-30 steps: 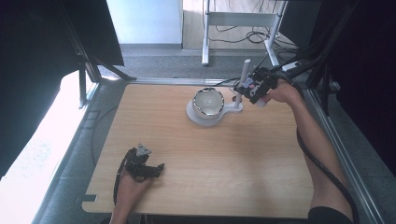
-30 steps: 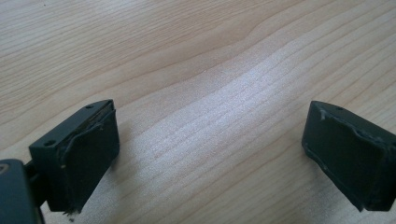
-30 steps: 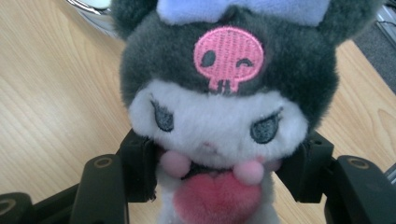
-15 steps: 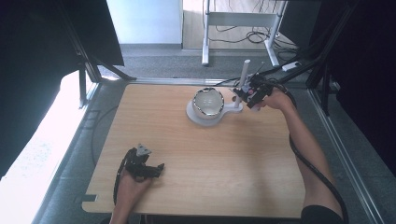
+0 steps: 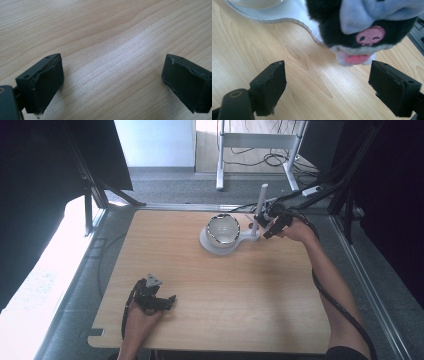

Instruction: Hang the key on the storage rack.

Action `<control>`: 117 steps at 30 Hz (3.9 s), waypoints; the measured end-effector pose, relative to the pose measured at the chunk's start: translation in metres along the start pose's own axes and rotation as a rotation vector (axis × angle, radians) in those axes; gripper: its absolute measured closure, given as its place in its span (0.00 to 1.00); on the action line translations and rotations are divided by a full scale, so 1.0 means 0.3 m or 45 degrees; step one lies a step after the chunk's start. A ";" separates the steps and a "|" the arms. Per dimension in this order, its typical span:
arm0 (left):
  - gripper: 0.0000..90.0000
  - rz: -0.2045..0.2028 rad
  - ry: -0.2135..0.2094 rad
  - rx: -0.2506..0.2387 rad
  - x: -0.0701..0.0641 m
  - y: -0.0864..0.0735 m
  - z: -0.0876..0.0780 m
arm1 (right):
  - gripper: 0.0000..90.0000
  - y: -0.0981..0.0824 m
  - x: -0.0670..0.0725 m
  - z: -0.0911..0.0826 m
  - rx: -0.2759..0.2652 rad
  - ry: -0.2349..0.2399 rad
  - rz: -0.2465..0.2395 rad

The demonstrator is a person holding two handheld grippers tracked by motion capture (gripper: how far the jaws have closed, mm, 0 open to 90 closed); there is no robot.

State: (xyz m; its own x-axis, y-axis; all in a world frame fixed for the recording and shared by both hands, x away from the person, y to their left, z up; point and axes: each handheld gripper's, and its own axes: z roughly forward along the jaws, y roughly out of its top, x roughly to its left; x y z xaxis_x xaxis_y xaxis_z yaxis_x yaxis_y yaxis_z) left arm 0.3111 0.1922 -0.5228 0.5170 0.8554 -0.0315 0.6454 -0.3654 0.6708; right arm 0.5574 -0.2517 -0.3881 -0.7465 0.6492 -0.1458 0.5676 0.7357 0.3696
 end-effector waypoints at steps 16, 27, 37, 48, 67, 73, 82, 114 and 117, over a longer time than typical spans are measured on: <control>0.05 0.000 0.000 0.000 0.000 0.000 0.000 | 0.13 -0.034 0.075 -0.047 -0.033 -0.009 -0.078; 0.05 0.000 0.000 0.000 0.000 0.000 0.000 | 0.14 -0.076 0.118 -0.086 -0.088 0.009 -0.110; 0.05 0.000 0.000 0.001 0.000 0.000 0.000 | 0.13 -0.112 0.158 -0.112 -0.119 0.020 -0.134; 0.05 -0.001 0.001 0.001 0.000 0.000 0.000 | 0.13 -0.155 0.209 -0.125 -0.153 0.038 -0.141; 0.05 0.000 0.000 0.001 0.000 0.000 0.000 | 0.11 -0.239 0.325 -0.162 -0.215 0.054 -0.198; 0.05 0.001 0.001 -0.003 0.000 0.000 0.000 | 0.08 -0.274 0.370 -0.173 -0.233 0.056 -0.225; 0.05 0.001 0.001 -0.002 0.000 0.000 0.000 | 0.07 -0.333 0.430 -0.182 -0.262 0.046 -0.236; 0.05 -0.001 0.001 -0.001 0.000 0.000 0.000 | 0.02 -0.663 0.599 0.043 -0.488 0.113 0.043; 0.05 0.000 0.001 0.000 0.000 0.000 0.000 | 0.02 -0.687 0.600 0.077 -0.496 0.115 0.089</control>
State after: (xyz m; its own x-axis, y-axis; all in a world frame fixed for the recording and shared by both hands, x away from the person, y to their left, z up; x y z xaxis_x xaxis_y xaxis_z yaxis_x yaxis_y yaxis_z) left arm 0.3111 0.1922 -0.5228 0.5166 0.8557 -0.0311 0.6453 -0.3652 0.6710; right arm 0.3140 -0.2820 -0.5117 -0.7482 0.6627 -0.0328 0.4573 0.5508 0.6982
